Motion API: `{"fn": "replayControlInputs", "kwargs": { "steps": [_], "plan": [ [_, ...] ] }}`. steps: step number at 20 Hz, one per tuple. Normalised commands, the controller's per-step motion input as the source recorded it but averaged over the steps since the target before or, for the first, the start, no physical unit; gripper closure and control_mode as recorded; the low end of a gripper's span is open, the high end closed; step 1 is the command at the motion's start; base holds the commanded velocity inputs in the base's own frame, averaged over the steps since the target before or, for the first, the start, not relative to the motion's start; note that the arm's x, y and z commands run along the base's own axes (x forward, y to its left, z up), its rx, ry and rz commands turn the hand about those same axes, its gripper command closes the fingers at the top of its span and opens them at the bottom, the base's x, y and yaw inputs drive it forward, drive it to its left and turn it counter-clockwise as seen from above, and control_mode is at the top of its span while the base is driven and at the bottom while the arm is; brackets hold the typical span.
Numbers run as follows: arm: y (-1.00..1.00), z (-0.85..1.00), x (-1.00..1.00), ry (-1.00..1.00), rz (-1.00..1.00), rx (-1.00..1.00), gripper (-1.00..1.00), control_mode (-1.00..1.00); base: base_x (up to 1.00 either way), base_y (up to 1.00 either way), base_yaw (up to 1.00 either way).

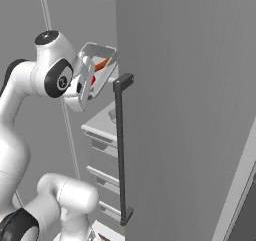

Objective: Take the meat container that has the steak and place it on the second highest rack of the freezer. Then take the vegetable container that has the tomato and carrot and place it on the highest rack of the freezer.

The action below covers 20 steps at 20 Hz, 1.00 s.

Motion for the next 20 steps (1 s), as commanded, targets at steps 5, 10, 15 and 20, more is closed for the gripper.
{"fn": "replayControlInputs", "kwargs": {
  "steps": [5,10,15,20],
  "plan": [
    [-0.17,0.21,0.69,0.00,-0.04,0.00,1.00,-1.00,0.00,0.00,0.00],
    [-0.33,0.34,0.60,0.00,-0.05,0.02,1.00,-1.00,0.00,0.00,0.00],
    [-0.14,0.18,0.63,0.01,-0.05,0.00,1.00,-1.00,0.00,0.00,0.00],
    [0.00,-0.07,0.60,0.04,-0.03,0.00,1.00,-1.00,0.00,0.00,0.00]
  ]
}}
